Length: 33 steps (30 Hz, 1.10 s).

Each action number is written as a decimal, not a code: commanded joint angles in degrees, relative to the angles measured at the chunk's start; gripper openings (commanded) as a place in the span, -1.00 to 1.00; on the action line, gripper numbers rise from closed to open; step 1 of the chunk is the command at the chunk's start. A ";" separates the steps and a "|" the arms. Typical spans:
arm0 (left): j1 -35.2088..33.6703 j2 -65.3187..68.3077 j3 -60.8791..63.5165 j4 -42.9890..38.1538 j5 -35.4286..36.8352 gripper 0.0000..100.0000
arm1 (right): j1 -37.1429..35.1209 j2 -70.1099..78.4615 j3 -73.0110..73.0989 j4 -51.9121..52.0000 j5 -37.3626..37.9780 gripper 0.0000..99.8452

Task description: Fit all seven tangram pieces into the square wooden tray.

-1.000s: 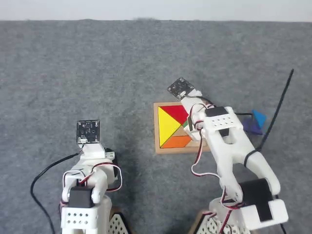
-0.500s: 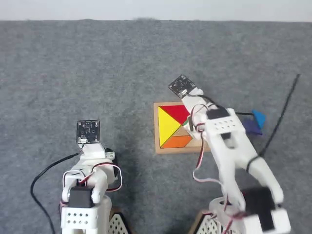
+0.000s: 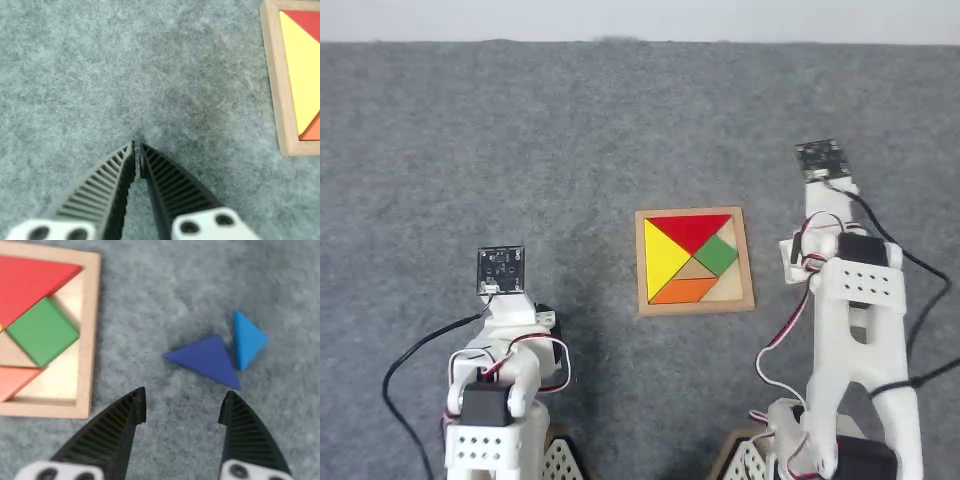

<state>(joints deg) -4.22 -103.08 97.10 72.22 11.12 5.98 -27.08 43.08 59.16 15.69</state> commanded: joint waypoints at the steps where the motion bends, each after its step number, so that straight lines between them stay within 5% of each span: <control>1: -0.35 -1.14 -0.66 0.09 -0.62 -0.97 | 0.84 0.40 -0.44 0.75 -1.49 -0.52; 11: -0.35 -1.14 -0.66 0.09 -0.62 -0.97 | 4.79 5.85 -9.93 7.34 -1.76 -0.69; 17: -0.35 -1.14 -0.66 0.09 -0.62 -0.97 | 7.96 16.92 -20.04 11.65 -4.84 -0.49; 25: -0.35 -1.14 -0.66 0.09 -0.62 -0.97 | 8.31 28.88 -32.09 11.91 -6.51 -0.49; 33: -0.35 -1.14 -0.66 0.09 -0.62 -0.97 | 12.26 39.52 -48.88 18.24 17.41 -0.49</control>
<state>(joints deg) -4.22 -103.08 97.10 72.22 11.12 16.44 10.37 1.32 75.69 25.27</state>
